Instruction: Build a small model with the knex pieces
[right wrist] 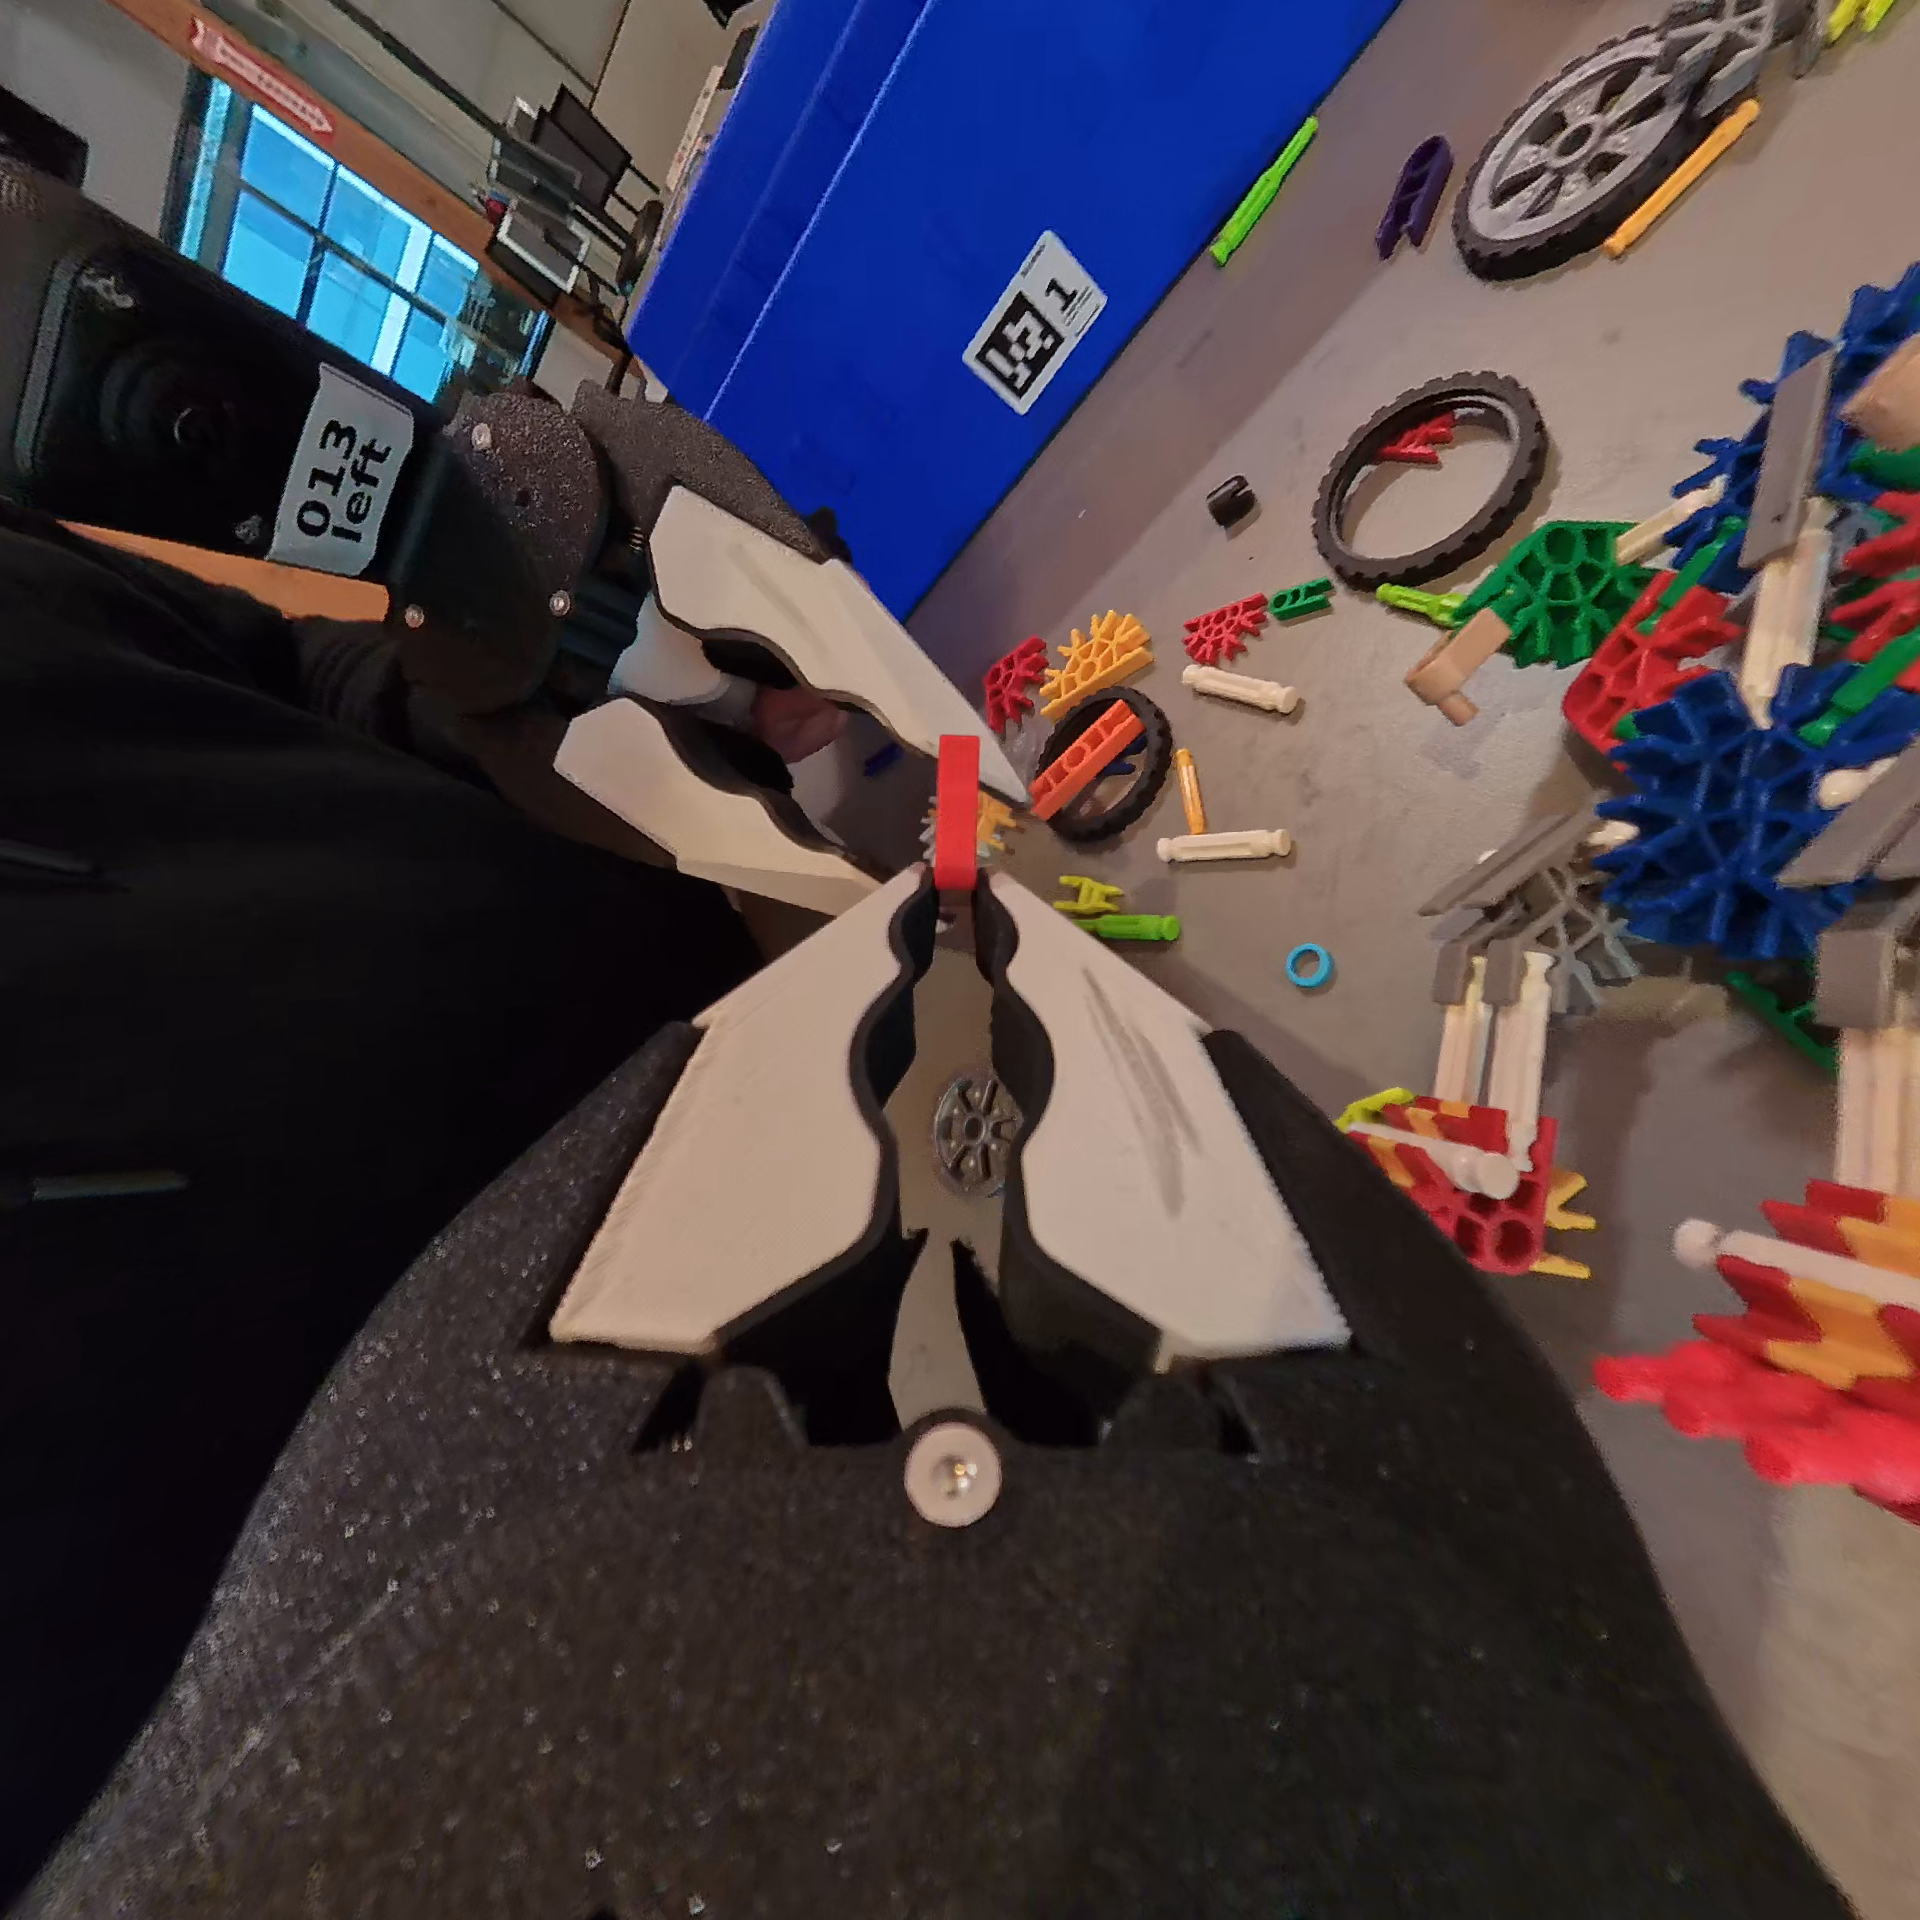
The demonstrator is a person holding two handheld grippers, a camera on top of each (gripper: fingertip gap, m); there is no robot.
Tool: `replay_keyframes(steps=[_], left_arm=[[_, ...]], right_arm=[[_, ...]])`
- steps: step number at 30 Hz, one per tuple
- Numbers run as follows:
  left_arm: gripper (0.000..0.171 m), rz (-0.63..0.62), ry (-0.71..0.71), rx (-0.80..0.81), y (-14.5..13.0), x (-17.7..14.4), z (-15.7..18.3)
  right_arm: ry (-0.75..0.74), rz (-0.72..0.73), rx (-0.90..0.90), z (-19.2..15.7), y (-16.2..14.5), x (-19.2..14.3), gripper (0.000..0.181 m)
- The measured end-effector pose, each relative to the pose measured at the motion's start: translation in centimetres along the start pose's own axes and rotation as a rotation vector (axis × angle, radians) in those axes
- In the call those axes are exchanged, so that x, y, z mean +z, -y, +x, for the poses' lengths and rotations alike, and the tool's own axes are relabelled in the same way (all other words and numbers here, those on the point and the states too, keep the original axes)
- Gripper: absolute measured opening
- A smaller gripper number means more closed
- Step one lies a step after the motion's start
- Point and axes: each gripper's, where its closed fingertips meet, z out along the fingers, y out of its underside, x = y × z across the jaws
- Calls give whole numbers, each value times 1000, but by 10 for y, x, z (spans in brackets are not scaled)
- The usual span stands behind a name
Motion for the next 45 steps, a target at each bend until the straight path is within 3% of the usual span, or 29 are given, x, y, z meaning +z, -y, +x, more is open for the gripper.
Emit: replay_keyframes(steps=[10, 24, 35, 45], left_arm=[[22, 18, 2, -16, 2, 2, 2], [22, 165, 81, -174, 25, -13, -24], [21, 235, 86, -269, 34, -21, -35], [22, 224, 65, -222, 37, -27, -35]], right_arm=[[28, 10, 19, -5, 1, 4, 6], [61, 281, 95, -10, 42, -2, 6], [64, 387, 119, -13, 62, -2, 6], [99, 353, 101, -18, 63, -5, 6]])
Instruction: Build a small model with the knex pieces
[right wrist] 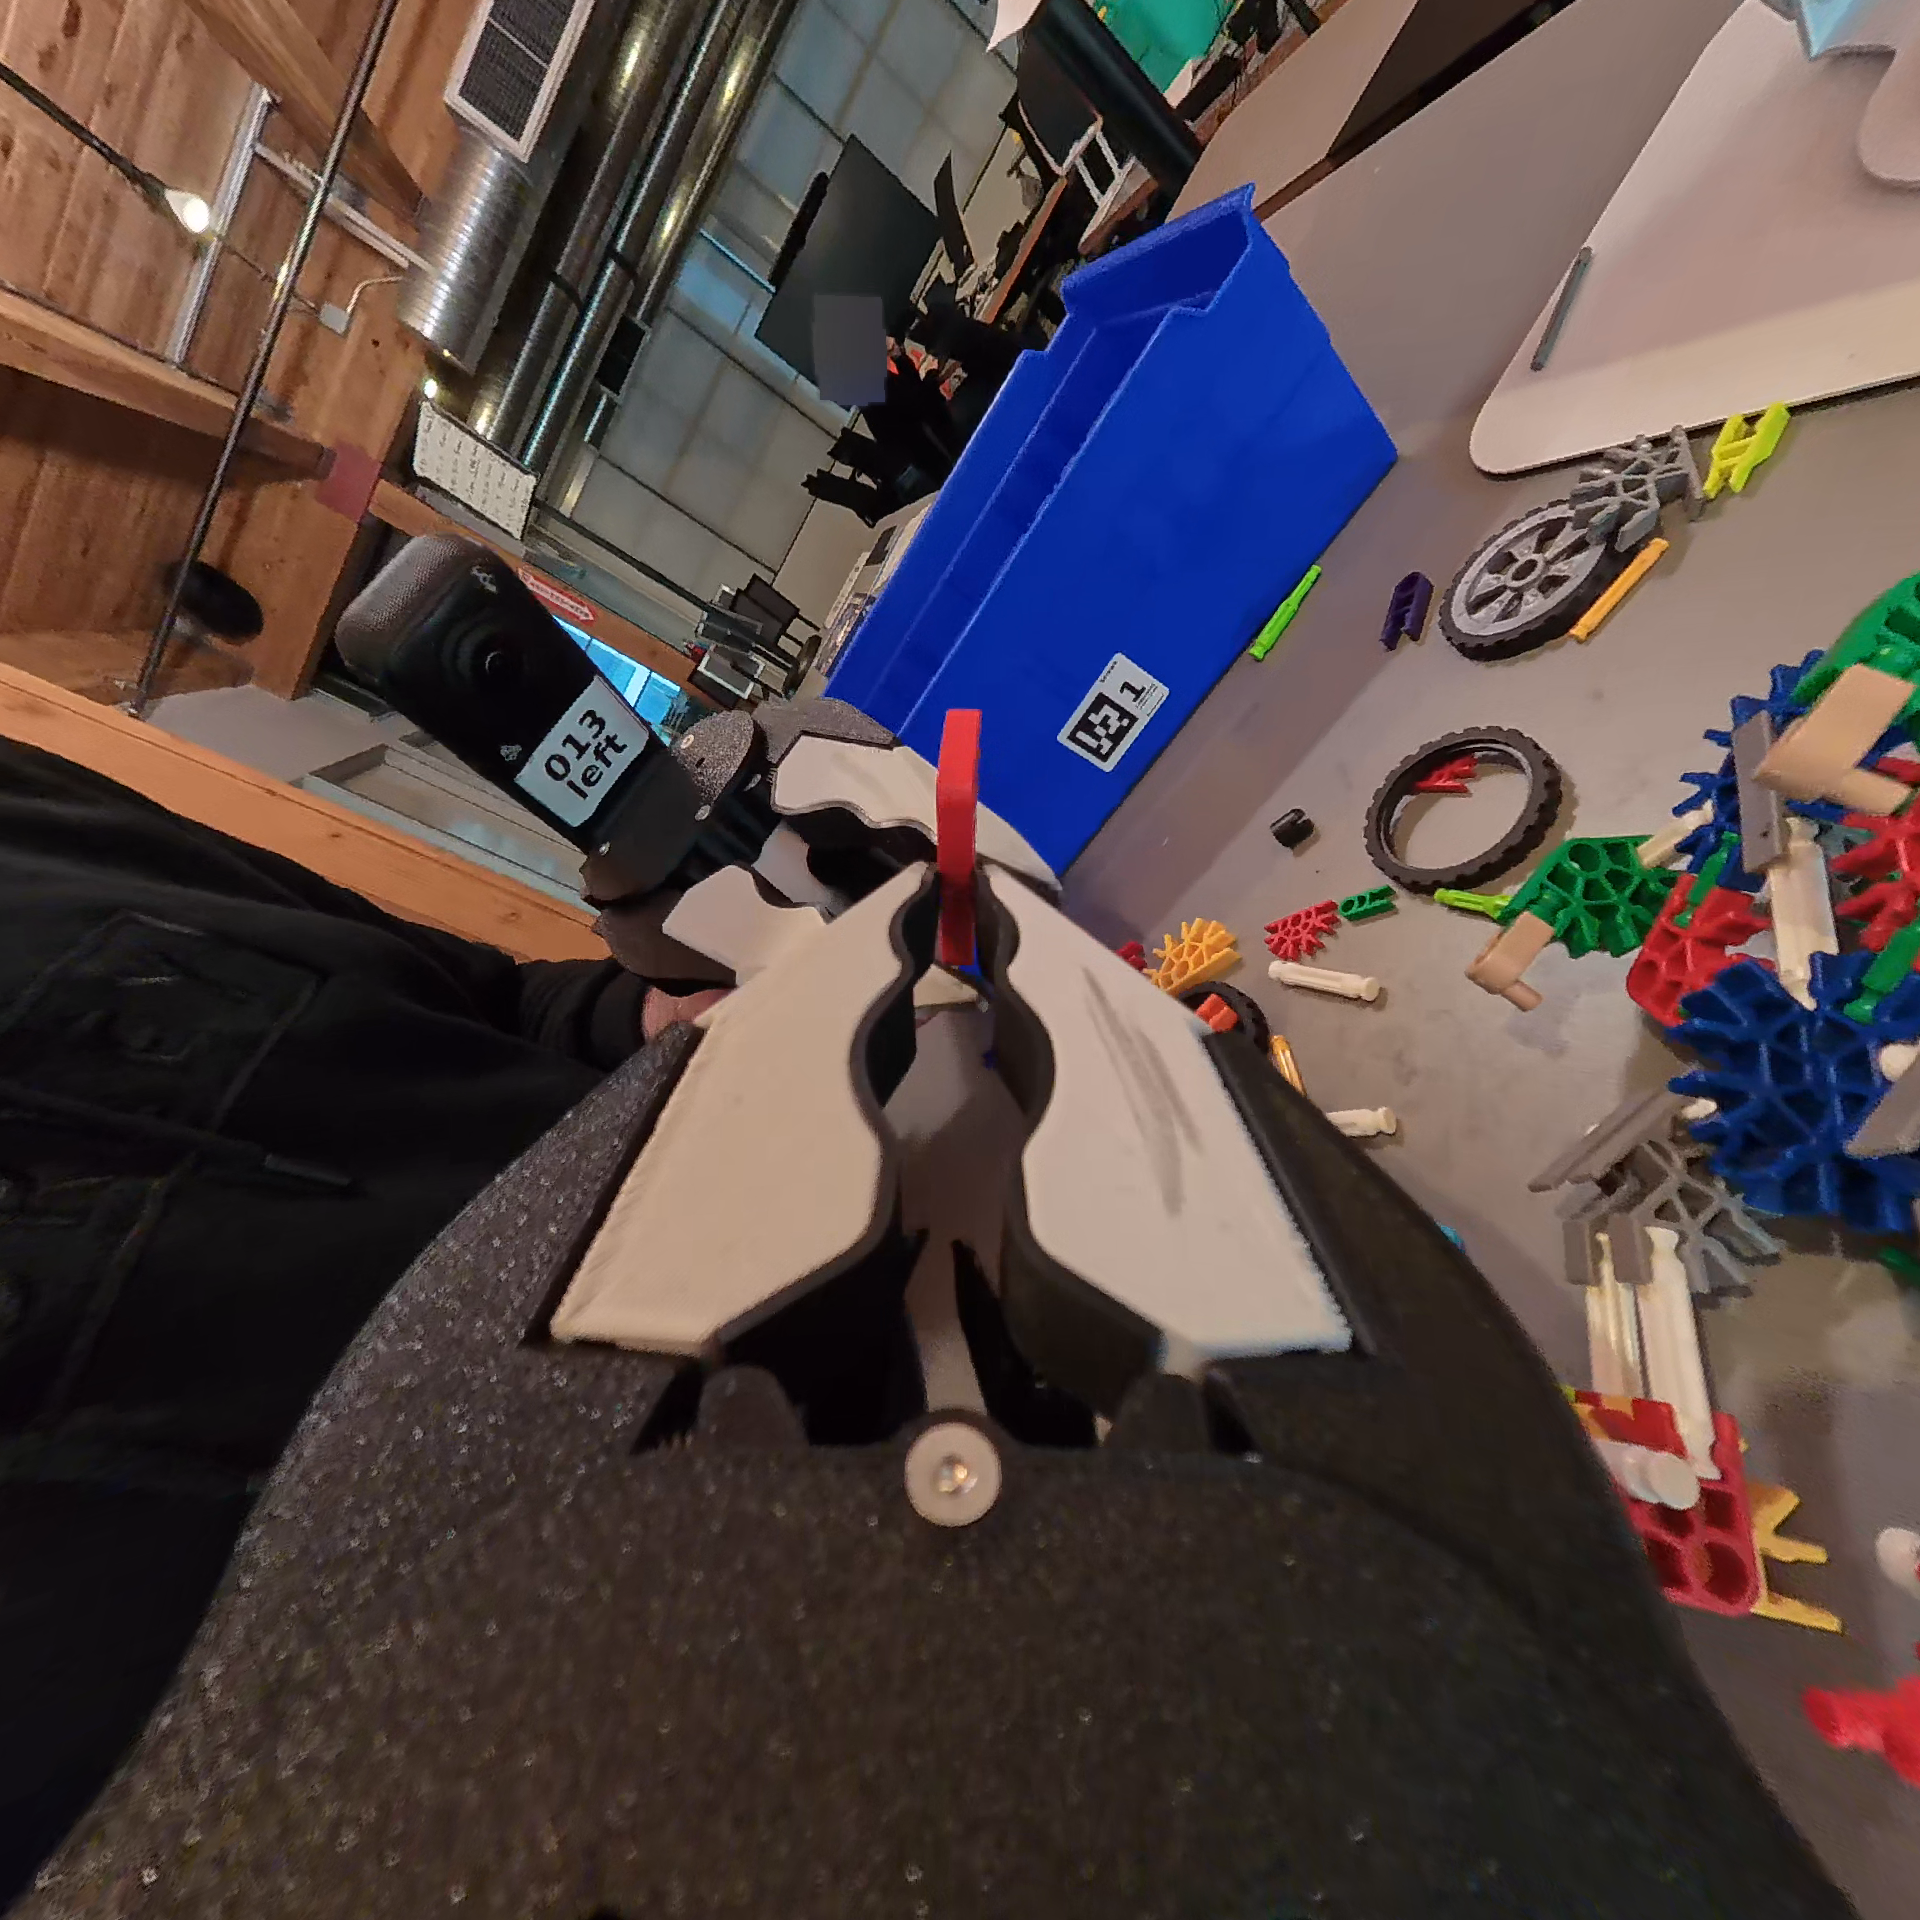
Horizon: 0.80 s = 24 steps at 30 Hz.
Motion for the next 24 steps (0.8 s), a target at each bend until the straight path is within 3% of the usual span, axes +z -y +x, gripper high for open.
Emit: replay_keyframes(steps=[7, 18, 24], left_arm=[[21, -9, 2, 36, 2, -3, -2], [21, -74, 0, 292, -9, 4, 20], [15, -58, 16, 271, -7, 3, 18]], right_arm=[[7, -1, 29, 1, 4, -12, 6], [39, -74, 91, -3, -16, -16, 6], [47, -55, 107, -3, -15, -12, 6]])
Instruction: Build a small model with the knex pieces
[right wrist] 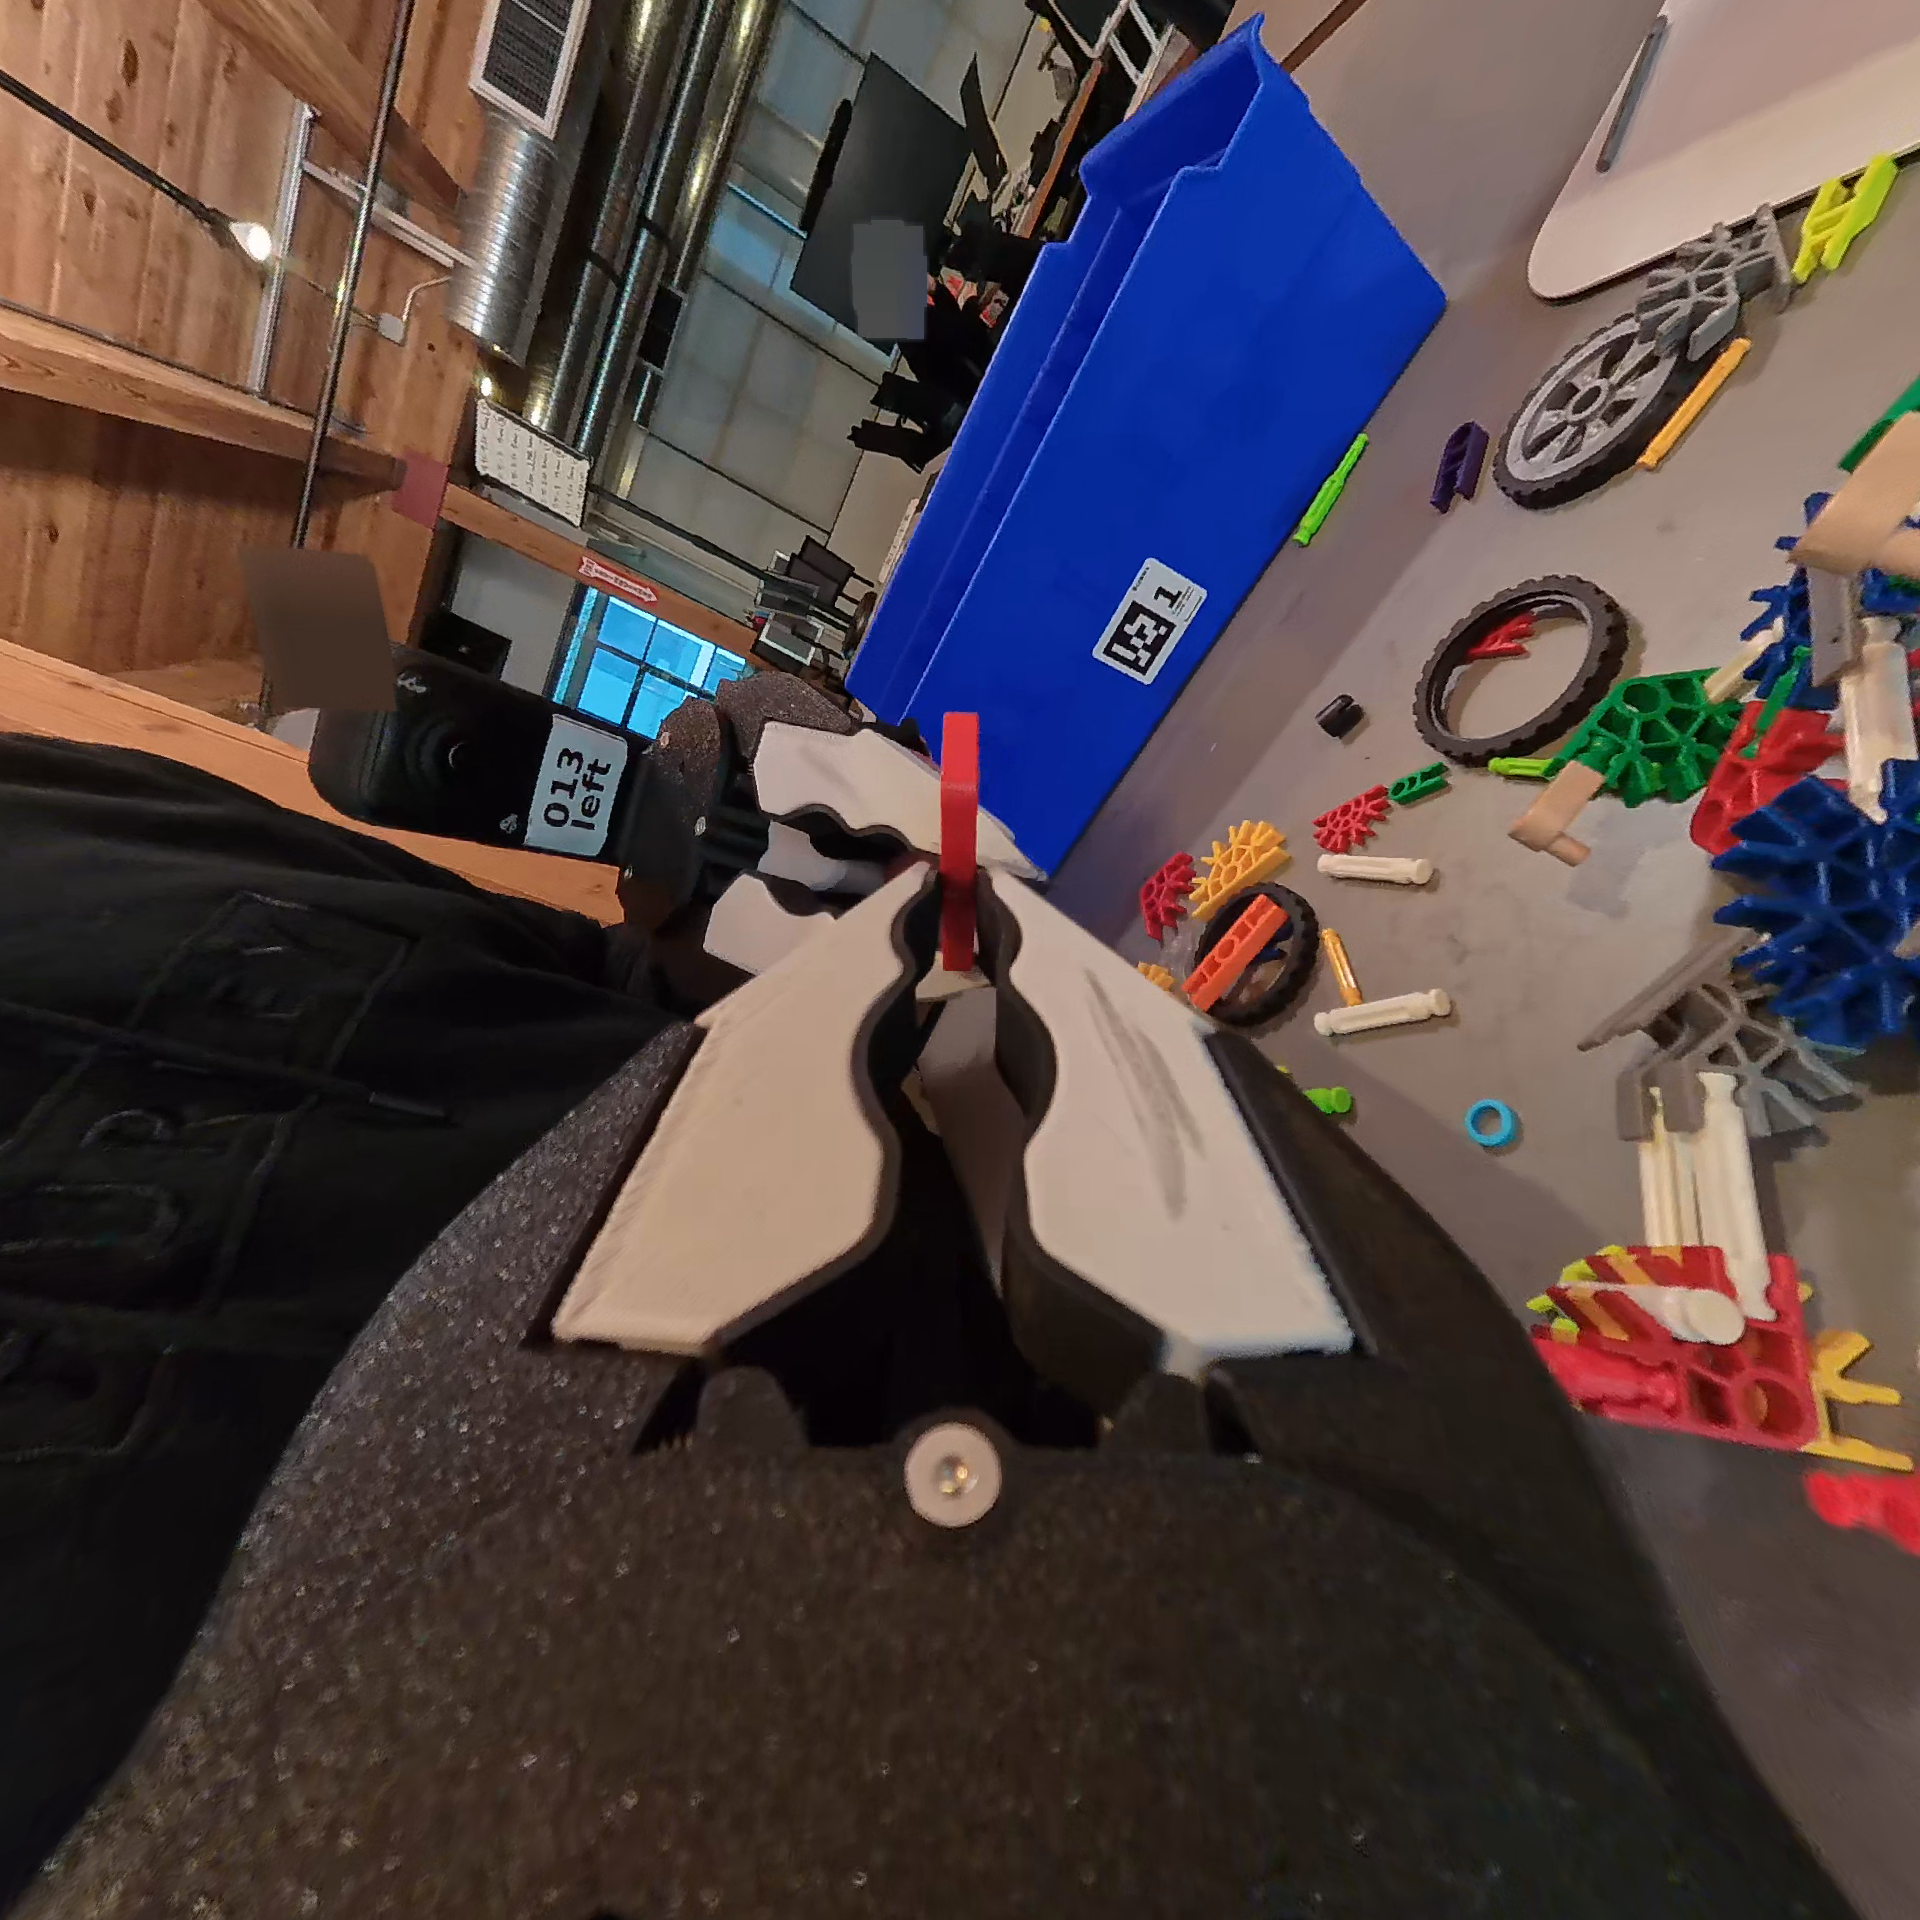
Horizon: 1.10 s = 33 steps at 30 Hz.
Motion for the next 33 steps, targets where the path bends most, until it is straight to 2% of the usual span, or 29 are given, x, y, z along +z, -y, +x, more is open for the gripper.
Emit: replay_keyframes(steps=[9, 14, 26, 33], left_arm=[[13, 38, 22, -99, 6, -4, -8], [12, 39, 36, -145, 4, -4, -14], [14, 47, 22, -132, 5, -6, -15], [16, 25, 75, -48, 2, -5, -17]], right_arm=[[-31, -18, -74, -3, 1, 8, 11], [-41, -4, -78, -2, 2, 14, 7], [-55, -21, -77, 0, 2, 14, 6], [-60, -38, -57, 3, 1, 15, 6]])
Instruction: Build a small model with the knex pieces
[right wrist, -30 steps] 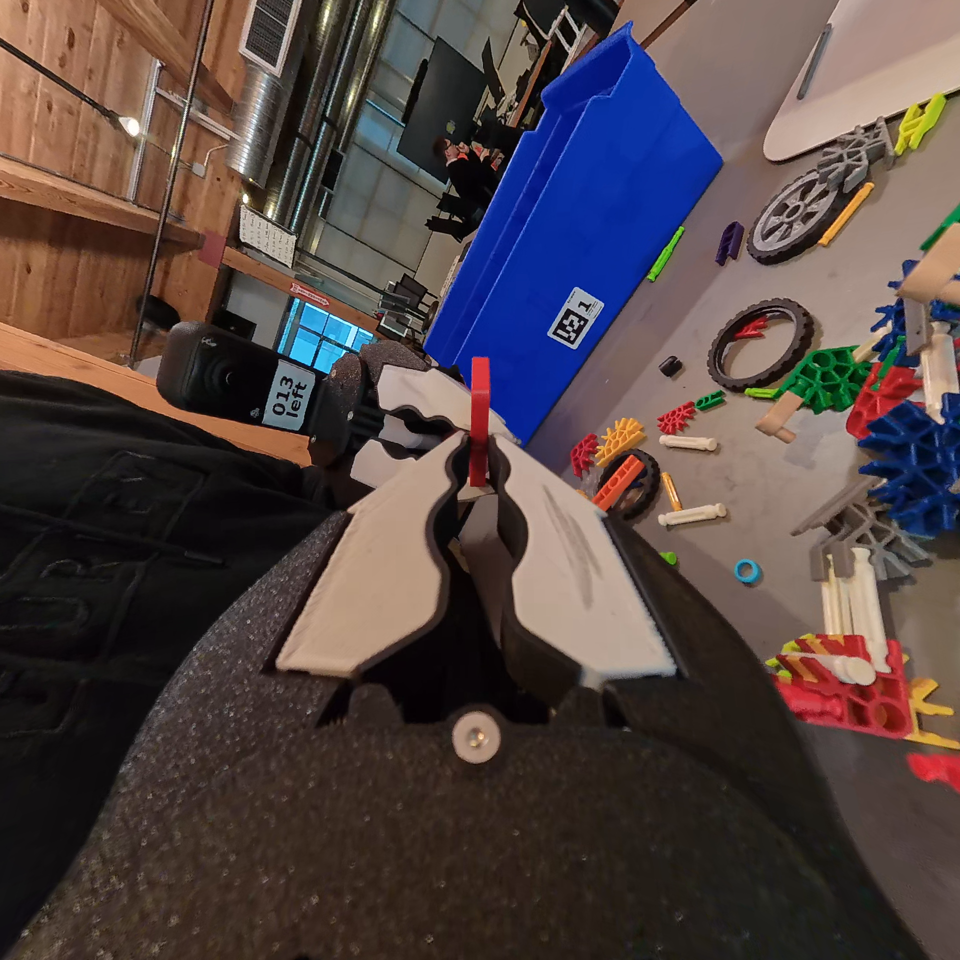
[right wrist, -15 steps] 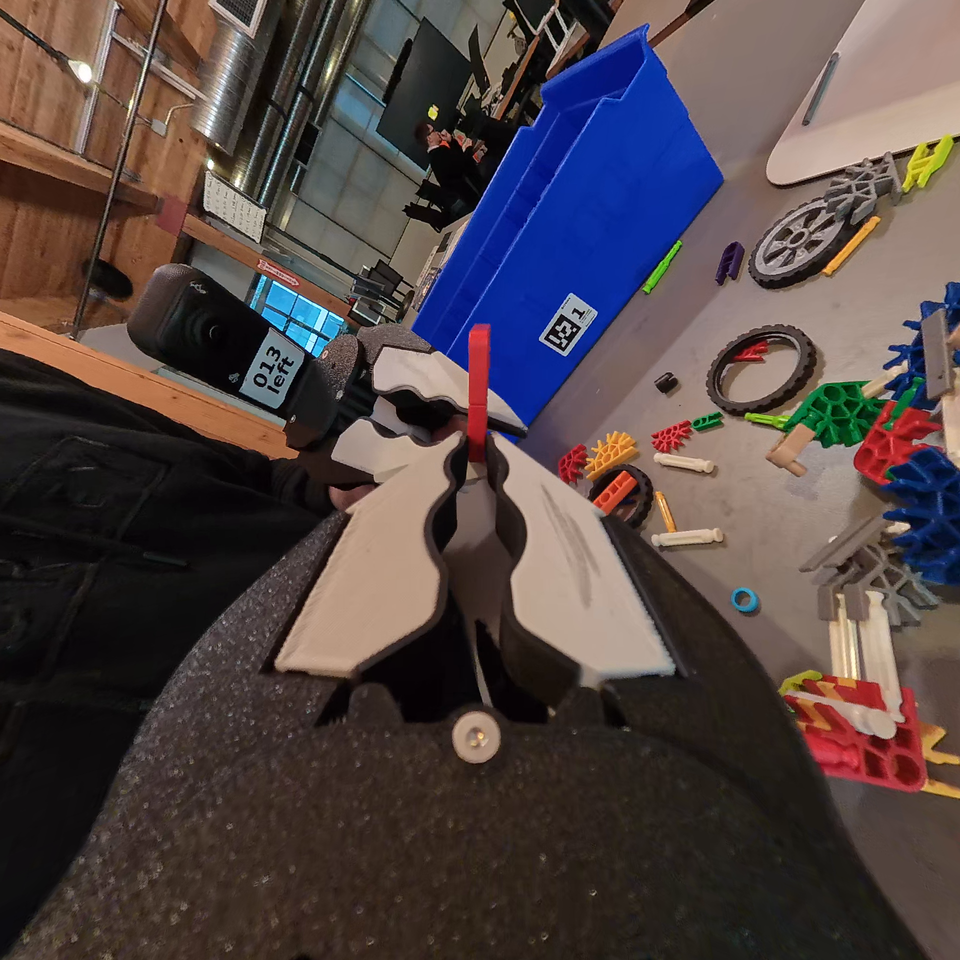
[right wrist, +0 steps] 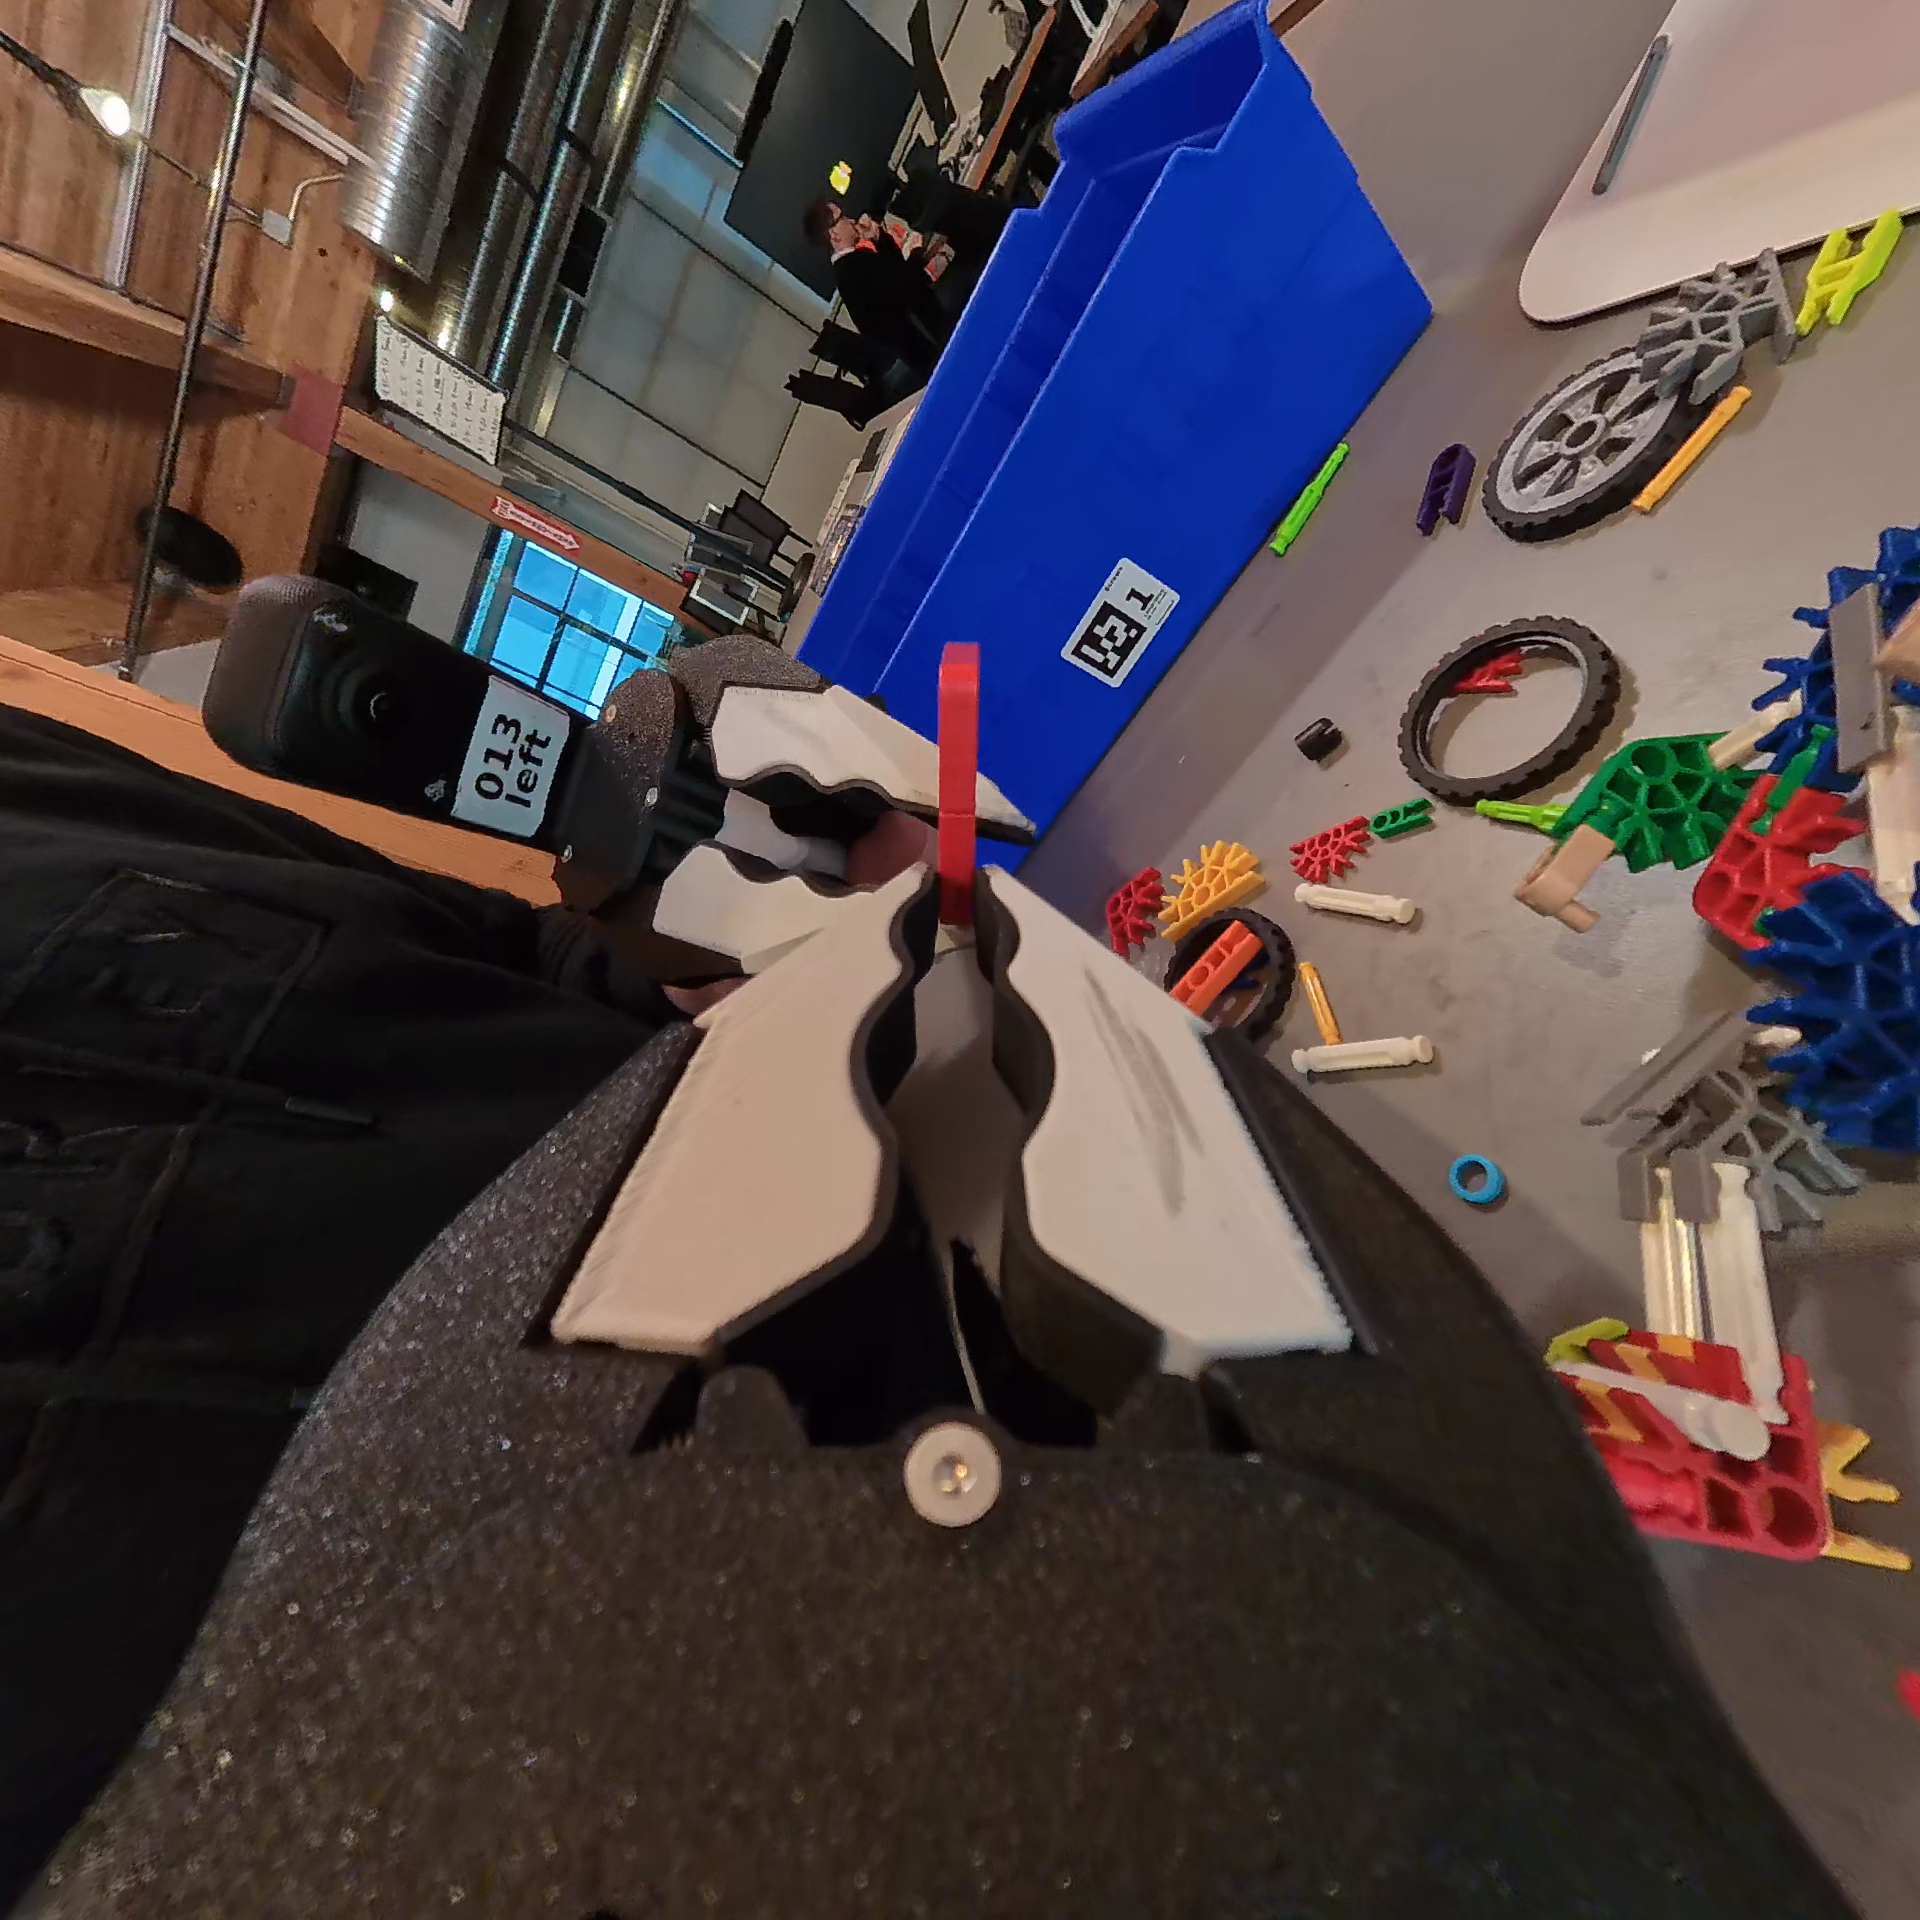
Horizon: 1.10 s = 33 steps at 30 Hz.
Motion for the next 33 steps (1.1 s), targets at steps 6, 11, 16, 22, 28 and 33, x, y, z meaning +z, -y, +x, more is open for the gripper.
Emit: replay_keyframes(steps=[6, 11, 16, 22, 28, 33], left_arm=[[15, -6, 6, 9, -1, 0, -1], [14, -2, -2, -17, -1, 0, -1], [12, -1, -12, -36, 0, 1, 0], [12, -5, -13, -33, 0, 2, 2], [16, -12, 47, 46, 1, 3, -1], [15, -55, 85, 187, -4, 7, 4]], right_arm=[[2, -4, 11, 1, 0, 0, 6], [4, 0, 12, 0, 0, 0, 6], [3, 11, 9, 0, 1, -1, 6], [-6, 9, 4, 1, 0, -3, 6], [-20, 23, 21, 4, 0, -7, 6], [-18, 25, 38, 5, -2, -9, 6]])
